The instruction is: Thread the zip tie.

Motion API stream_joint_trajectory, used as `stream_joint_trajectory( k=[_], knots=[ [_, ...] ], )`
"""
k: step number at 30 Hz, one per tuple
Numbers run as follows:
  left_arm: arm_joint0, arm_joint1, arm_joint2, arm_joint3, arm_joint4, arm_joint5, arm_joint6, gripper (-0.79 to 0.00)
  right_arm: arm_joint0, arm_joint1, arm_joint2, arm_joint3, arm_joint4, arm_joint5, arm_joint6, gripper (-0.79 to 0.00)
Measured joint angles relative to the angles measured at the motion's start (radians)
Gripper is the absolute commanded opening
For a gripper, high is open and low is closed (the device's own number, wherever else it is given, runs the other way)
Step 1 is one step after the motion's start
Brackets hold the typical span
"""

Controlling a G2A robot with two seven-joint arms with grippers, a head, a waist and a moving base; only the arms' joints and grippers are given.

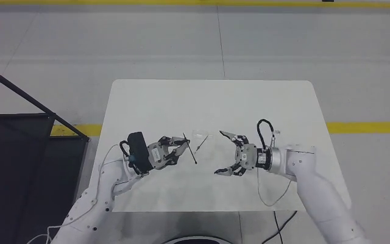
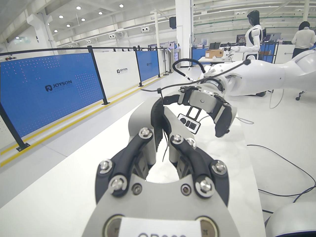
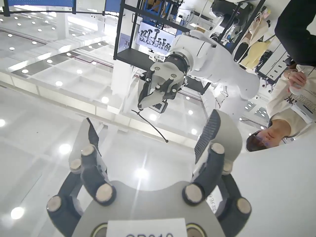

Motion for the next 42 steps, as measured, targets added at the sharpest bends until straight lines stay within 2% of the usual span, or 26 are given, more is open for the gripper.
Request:
stream_joint_trajectory(
  k=[4,7,10,13,14,16,28,30,32,38,40,42],
  knots=[
    [0.000,0.000,0.000,0.000,0.000,0.000,0.000,-0.785,0.000,0.000,0.000,0.000,0.000,0.000,-0.001,0.000],
    [0.000,0.000,0.000,0.000,0.000,0.000,0.000,-0.785,-0.020,0.001,-0.012,-0.062,-0.064,-0.065,-0.003,0.000],
    [0.000,0.000,0.000,0.000,0.000,0.000,0.000,-0.785,-0.059,0.010,-0.027,-0.143,-0.227,-0.214,0.053,0.000],
    [0.000,0.000,0.000,0.000,0.000,0.000,0.000,-0.785,-0.111,0.020,-0.036,-0.185,-0.404,-0.406,0.139,0.000],
    [0.000,0.000,0.000,0.000,0.000,0.000,0.000,-0.785,-0.137,0.022,-0.032,-0.189,-0.453,-0.486,0.151,0.000],
    [0.000,0.000,0.000,0.000,0.000,0.000,0.000,-0.785,-0.168,0.023,-0.028,-0.191,-0.494,-0.562,0.139,0.000],
    [0.000,0.000,0.000,0.000,0.000,0.000,0.000,-0.785,-0.174,0.023,-0.027,-0.191,-0.496,-0.568,0.126,0.000],
    [0.000,0.000,0.000,0.000,0.000,0.000,0.000,-0.785,-0.173,0.019,-0.038,-0.197,-0.485,-0.600,0.151,0.000],
    [0.000,0.000,0.000,0.000,0.000,0.000,0.000,-0.785,-0.161,0.017,-0.050,-0.199,-0.521,-0.682,0.194,0.000],
    [0.000,0.000,0.000,0.000,0.000,0.000,0.000,-0.785,-0.202,0.019,-0.054,-0.242,-0.791,-1.001,0.182,0.000],
    [0.000,0.000,0.000,0.000,0.000,0.000,0.000,-0.785,-0.226,0.019,-0.044,-0.249,-0.868,-1.092,0.143,0.000],
    [0.000,0.000,0.000,0.000,0.000,0.000,0.000,-0.785,-0.266,0.016,-0.028,-0.260,-0.987,-1.172,0.017,0.000]
  ],
)
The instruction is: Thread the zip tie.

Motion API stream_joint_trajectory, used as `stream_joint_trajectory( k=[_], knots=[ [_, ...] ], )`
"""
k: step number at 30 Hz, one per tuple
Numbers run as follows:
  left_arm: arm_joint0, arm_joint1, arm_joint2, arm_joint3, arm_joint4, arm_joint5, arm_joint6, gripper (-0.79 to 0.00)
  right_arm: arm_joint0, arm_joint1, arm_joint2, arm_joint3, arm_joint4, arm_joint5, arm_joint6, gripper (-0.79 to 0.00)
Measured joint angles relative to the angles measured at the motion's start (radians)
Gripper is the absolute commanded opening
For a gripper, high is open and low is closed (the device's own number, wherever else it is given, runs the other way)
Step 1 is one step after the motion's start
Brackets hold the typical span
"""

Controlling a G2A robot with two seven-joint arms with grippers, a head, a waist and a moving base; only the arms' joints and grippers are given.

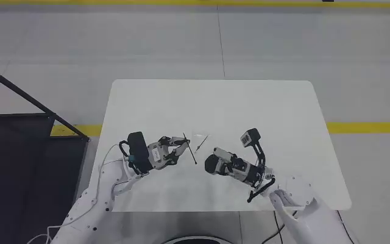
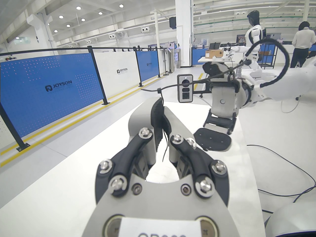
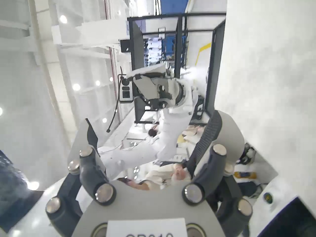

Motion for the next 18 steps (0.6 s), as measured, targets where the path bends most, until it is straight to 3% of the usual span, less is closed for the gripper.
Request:
stream_joint_trajectory(
  k=[2,5,18],
  knots=[
    [0.000,0.000,0.000,0.000,0.000,0.000,0.000,-0.785,-0.048,-0.009,-0.020,-0.048,-0.162,-0.005,-0.205,0.000],
    [0.000,0.000,0.000,0.000,0.000,0.000,0.000,-0.785,-0.082,-0.016,-0.065,-0.088,-0.292,0.009,-0.396,0.000],
    [0.000,0.000,0.000,0.000,0.000,0.000,0.000,-0.785,-0.074,-0.017,-0.082,-0.092,-0.316,0.009,-0.375,0.000]
  ],
)
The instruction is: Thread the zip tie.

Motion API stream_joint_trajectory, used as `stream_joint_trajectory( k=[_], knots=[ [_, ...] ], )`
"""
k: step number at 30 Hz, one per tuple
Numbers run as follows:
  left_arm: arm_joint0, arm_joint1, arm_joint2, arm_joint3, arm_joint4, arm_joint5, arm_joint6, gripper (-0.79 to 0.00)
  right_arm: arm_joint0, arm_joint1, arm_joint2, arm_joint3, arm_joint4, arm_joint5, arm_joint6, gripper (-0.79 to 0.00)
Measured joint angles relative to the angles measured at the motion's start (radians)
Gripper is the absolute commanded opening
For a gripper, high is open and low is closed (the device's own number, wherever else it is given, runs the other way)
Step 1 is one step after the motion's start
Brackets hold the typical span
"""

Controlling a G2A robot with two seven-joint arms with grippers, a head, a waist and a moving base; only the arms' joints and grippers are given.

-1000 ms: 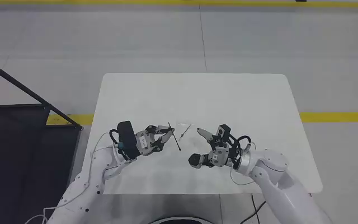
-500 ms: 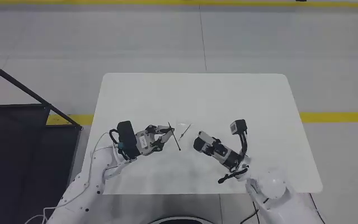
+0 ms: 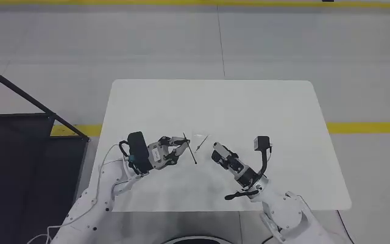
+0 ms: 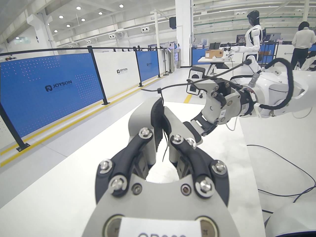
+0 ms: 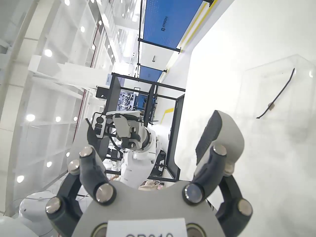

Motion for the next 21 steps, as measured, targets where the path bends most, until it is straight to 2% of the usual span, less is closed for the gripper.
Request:
stream_joint_trajectory(
  k=[2,6,10,14,18,21],
  knots=[
    [0.000,0.000,0.000,0.000,0.000,0.000,0.000,-0.785,0.025,-0.001,-0.010,0.013,-0.050,-0.040,0.066,0.000],
    [0.000,0.000,0.000,0.000,0.000,0.000,0.000,-0.785,0.053,-0.002,-0.014,0.041,-0.127,-0.129,0.120,0.000],
    [0.000,0.000,0.000,0.000,0.000,0.000,0.000,-0.785,0.032,0.004,-0.007,0.040,-0.287,-0.250,0.120,0.000],
    [0.000,0.000,0.000,0.000,0.000,0.000,0.000,-0.785,-0.018,0.012,0.017,0.017,-0.510,-0.371,0.050,0.000],
    [0.000,0.000,0.000,0.000,0.000,0.000,0.000,-0.785,-0.063,0.012,0.026,-0.033,-0.697,-0.310,-0.018,0.000],
    [0.000,0.000,0.000,0.000,0.000,0.000,0.000,-0.785,-0.071,0.012,0.027,-0.040,-0.734,-0.276,-0.027,0.000]
  ],
)
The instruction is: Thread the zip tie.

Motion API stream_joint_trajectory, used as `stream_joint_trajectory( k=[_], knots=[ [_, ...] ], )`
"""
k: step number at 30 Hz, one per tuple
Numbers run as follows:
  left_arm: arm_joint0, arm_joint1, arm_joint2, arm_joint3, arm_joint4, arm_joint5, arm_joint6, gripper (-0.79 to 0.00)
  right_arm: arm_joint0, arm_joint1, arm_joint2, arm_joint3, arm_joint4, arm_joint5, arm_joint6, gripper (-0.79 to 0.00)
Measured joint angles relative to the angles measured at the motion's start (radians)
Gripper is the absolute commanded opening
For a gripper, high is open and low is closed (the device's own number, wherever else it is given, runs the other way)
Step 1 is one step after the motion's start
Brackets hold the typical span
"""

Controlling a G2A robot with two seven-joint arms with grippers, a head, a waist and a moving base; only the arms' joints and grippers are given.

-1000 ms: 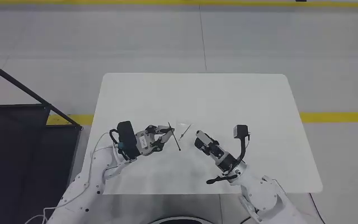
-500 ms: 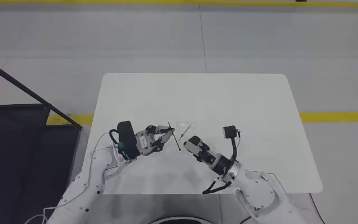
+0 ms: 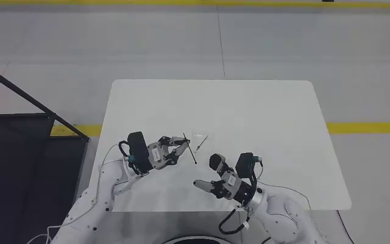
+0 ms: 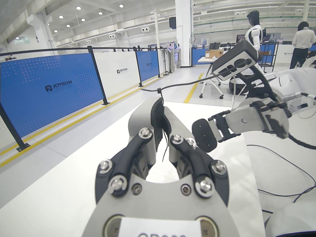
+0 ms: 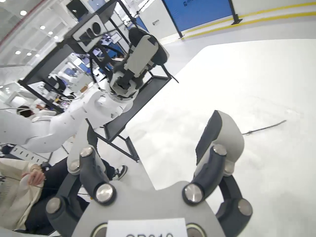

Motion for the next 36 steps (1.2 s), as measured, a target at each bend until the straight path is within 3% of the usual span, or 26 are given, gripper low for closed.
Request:
stream_joint_trajectory(
  k=[9,11,17,21,30,32,36],
  knots=[
    [0.000,0.000,0.000,0.000,0.000,0.000,0.000,-0.785,0.007,0.000,0.002,0.001,-0.008,-0.001,-0.001,0.000],
    [0.004,-0.001,0.003,-0.004,-0.008,0.002,-0.009,-0.785,0.024,-0.003,-0.010,-0.006,-0.100,0.018,-0.022,0.000],
    [-0.002,0.000,0.005,0.007,-0.099,-0.076,-0.065,-0.785,0.070,-0.012,-0.069,0.034,-0.410,-0.072,-0.167,0.000],
    [-0.010,0.003,-0.002,0.021,-0.139,-0.154,-0.089,-0.785,0.100,-0.021,-0.090,0.080,-0.477,-0.063,-0.225,-0.003],
    [-0.024,0.004,0.007,0.021,-0.143,-0.210,-0.117,-0.785,0.182,-0.049,-0.142,0.145,-0.479,-0.003,-0.218,-0.283],
    [-0.028,0.003,0.011,0.024,-0.141,-0.212,-0.123,-0.785,0.190,-0.053,-0.147,0.149,-0.477,0.003,-0.225,-0.406],
    [-0.031,0.002,0.016,0.030,-0.140,-0.209,-0.124,-0.785,0.193,-0.057,-0.151,0.149,-0.484,0.005,-0.228,-0.456]
  ],
)
